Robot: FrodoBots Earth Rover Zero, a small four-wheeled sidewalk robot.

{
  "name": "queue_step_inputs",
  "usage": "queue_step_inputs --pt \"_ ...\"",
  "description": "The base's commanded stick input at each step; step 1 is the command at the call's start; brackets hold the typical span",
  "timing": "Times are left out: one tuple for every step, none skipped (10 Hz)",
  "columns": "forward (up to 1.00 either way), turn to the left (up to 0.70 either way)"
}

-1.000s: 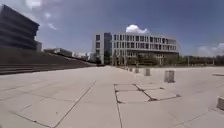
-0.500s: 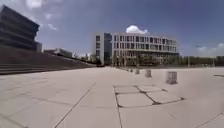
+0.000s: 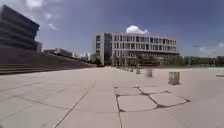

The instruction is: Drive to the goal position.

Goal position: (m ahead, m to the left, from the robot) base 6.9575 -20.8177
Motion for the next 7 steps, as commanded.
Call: queue_step_inputs --pt "0.3 0.01" --pt "0.3 0.01" --pt "0.3 0.01" --pt "0.3 0.01" --pt "0.35 0.01" --pt "0.46 0.01" --pt "0.5 0.01"
